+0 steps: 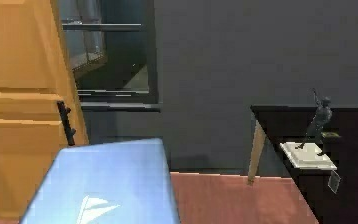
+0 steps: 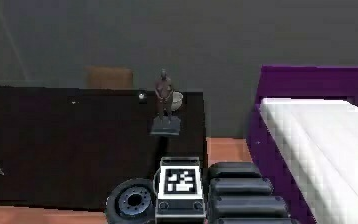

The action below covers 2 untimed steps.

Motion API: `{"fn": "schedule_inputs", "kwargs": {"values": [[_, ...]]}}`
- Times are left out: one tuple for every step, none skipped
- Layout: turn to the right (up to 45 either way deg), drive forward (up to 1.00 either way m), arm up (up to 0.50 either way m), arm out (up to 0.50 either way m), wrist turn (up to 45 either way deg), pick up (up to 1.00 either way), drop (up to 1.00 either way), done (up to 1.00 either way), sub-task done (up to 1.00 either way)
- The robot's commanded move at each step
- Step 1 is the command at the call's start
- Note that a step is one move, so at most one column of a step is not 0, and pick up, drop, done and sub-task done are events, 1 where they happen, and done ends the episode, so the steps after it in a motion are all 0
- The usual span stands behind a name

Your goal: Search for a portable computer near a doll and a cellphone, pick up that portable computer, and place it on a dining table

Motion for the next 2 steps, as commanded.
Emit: {"fn": "schedule_inputs", "kwargs": {"values": [[0.0, 0.65, 0.00, 0.00, 0.0, 0.00, 0.00, 0.00, 0.00], [45.0, 0.00, 0.00, 0.00, 0.0, 0.00, 0.00, 0.00, 0.00]]}}
